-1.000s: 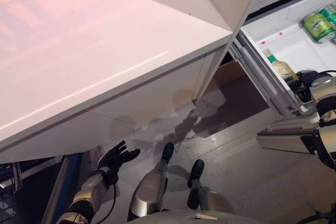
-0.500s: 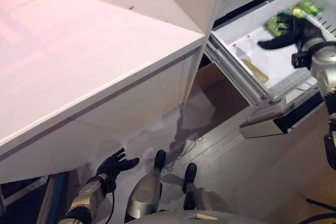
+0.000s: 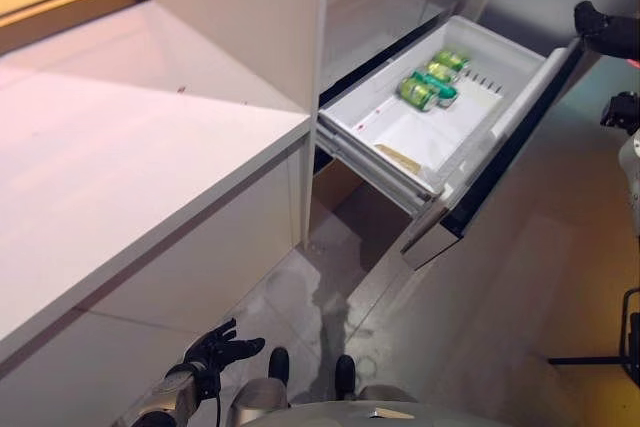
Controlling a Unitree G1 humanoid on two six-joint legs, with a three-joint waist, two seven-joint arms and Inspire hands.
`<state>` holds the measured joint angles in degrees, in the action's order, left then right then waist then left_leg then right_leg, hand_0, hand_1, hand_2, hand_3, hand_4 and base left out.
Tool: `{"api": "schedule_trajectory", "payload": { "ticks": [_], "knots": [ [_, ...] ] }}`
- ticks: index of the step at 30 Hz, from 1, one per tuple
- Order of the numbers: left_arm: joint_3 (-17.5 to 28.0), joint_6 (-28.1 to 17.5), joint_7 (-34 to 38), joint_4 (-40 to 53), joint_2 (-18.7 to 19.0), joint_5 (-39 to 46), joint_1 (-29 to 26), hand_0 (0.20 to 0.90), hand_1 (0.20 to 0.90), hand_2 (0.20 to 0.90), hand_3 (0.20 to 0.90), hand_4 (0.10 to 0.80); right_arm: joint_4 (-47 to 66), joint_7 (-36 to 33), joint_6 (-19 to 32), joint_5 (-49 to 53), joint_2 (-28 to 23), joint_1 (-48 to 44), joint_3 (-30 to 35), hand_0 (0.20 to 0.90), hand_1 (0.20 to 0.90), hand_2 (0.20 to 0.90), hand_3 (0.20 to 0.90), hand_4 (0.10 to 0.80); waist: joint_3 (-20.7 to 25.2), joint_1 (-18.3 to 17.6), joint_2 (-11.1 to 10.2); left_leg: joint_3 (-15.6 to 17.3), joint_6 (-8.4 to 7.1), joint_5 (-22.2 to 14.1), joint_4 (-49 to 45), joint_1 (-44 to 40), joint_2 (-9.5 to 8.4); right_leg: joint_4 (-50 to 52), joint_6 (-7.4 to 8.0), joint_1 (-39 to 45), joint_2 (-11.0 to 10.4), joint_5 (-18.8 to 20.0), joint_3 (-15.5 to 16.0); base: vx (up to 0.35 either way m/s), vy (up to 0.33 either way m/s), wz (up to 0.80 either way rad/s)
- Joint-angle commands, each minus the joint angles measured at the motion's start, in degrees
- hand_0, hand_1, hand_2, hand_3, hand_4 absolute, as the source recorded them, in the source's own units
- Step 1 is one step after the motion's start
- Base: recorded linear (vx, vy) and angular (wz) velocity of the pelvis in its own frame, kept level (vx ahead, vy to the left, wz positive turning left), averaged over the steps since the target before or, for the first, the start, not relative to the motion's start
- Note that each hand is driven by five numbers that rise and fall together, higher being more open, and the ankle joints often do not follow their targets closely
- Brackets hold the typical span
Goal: Put drinks into fridge and close the fridge
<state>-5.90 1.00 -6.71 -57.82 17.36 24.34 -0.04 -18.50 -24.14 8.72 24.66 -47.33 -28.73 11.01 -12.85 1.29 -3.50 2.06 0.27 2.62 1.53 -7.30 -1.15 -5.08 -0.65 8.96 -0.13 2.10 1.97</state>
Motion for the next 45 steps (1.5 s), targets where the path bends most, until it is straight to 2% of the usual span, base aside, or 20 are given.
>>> {"api": "schedule_trajectory", "payload": {
  "ticks": [1,5,9,10,15,24,33,38,40,42,45],
  "knots": [
    [-2.09,-2.41,0.44,-2.09,0.77,-5.17,1.33,0.900,0.900,0.900,0.900,0.800,-0.54,-4.28,7.90,3.69,0.84,-0.14,2.97,0.900,0.900,0.900,0.900,0.800,2.55,2.20,-0.48,-3.23,3.27,-14.07,-17.07,4.63,-4.47,14.03,1.73,-4.18,-3.77,-6.69,1.35,0.078,-0.009,-0.02],
    [-4.96,-2.52,1.46,0.29,0.48,-5.21,0.76,0.900,0.900,0.900,0.900,0.800,-3.85,-6.38,10.06,7.63,4.12,-1.61,2.78,0.900,0.900,0.900,0.900,0.800,-2.03,3.38,0.78,-3.75,4.82,-19.06,-28.15,11.25,-5.67,21.48,1.06,-8.76,-5.32,-8.73,1.16,-0.083,0.026,0.02],
    [-6.24,-2.25,3.89,1.79,0.50,-2.21,-1.66,0.900,0.900,0.900,0.900,0.800,-6.70,-6.20,11.04,9.77,5.88,-5.95,0.28,0.900,0.900,0.900,0.900,0.800,-6.67,3.79,2.04,-3.59,5.77,-20.20,-34.64,19.03,-6.28,29.01,0.49,-16.65,-5.48,-10.04,1.12,-0.290,0.030,0.09],
    [-6.48,-2.02,4.99,2.83,0.75,-1.29,-2.95,0.900,0.900,0.900,0.900,0.800,-7.31,-6.57,10.48,10.52,6.53,-7.99,-1.13,0.900,0.900,0.900,0.900,0.800,-8.94,3.99,2.52,-3.57,6.05,-19.98,-36.66,22.52,-6.67,31.99,0.16,-20.34,-5.24,-10.48,1.23,-0.396,0.046,0.14],
    [-7.13,-2.87,6.59,3.62,-0.10,2.37,-3.98,0.900,0.900,0.900,0.900,0.800,-9.68,-4.91,11.06,12.34,7.77,-11.71,-4.65,0.900,0.900,0.900,0.900,0.800,-12.28,4.54,3.86,-3.83,6.27,-19.04,-39.53,28.88,-7.49,37.90,-0.73,-28.11,-4.50,-11.65,1.44,-0.190,0.079,0.10],
    [-7.52,-5.68,6.50,3.78,-0.54,6.67,-4.59,0.900,0.900,0.900,0.900,0.800,-15.19,3.03,10.31,17.12,10.64,-19.24,-10.67,0.900,0.900,0.900,0.900,0.800,-14.77,6.96,5.64,-5.15,5.61,-14.85,-37.62,33.07,-8.56,41.36,-1.49,-33.61,-4.72,-12.15,3.67,-0.065,0.048,0.02],
    [-8.15,-6.62,5.15,5.40,-0.04,7.04,-3.42,0.900,0.900,0.900,0.900,0.800,-11.89,9.74,11.86,7.42,10.48,-24.87,-17.16,0.900,0.900,0.900,0.900,0.800,-15.16,9.20,6.67,-7.16,4.82,-11.71,-32.59,31.12,-8.50,40.17,-1.42,-32.06,-5.79,-12.03,6.03,0.011,0.011,0.17],
    [-8.42,-6.12,4.38,5.79,1.03,6.58,-2.87,0.900,0.900,0.900,0.900,0.800,-10.58,19.37,10.06,11.03,9.78,-28.61,-20.56,0.900,0.900,0.900,0.900,0.800,-14.55,11.14,6.84,-9.42,3.86,-9.29,-27.19,27.96,-8.09,36.19,-1.13,-28.29,-6.27,-11.55,8.17,0.051,-0.028,0.21],
    [-8.60,-6.05,2.88,5.96,2.25,5.32,-2.26,0.900,0.900,0.900,0.900,0.800,-11.81,24.45,7.63,15.85,8.66,-31.35,-22.14,0.900,0.900,0.900,0.900,0.800,-13.53,12.84,6.69,-11.39,3.08,-7.74,-23.27,25.45,-7.48,32.56,-0.91,-25.02,-6.63,-11.08,10.09,0.101,-0.080,0.13],
    [-8.95,-6.46,1.90,5.70,2.80,4.10,-1.93,0.900,0.900,0.900,0.900,0.800,-13.54,26.49,6.54,17.87,7.99,-33.22,-22.96,0.900,0.900,0.900,0.900,0.800,-12.81,13.87,6.50,-12.72,2.61,-6.76,-20.84,23.73,-7.11,29.89,-0.90,-22.73,-6.75,-10.67,11.28,0.103,-0.074,0.12],
    [-9.29,-6.24,1.12,5.29,3.92,1.86,-1.18,0.900,0.900,0.900,0.900,0.800,-16.70,25.43,5.99,18.27,6.38,-35.63,-23.72,0.900,0.900,0.900,0.900,0.800,-10.79,15.74,5.74,-15.07,1.86,-5.14,-15.77,20.19,-6.47,24.83,-0.54,-18.22,-6.71,-9.81,13.66,0.138,-0.077,0.34]
  ]
}}
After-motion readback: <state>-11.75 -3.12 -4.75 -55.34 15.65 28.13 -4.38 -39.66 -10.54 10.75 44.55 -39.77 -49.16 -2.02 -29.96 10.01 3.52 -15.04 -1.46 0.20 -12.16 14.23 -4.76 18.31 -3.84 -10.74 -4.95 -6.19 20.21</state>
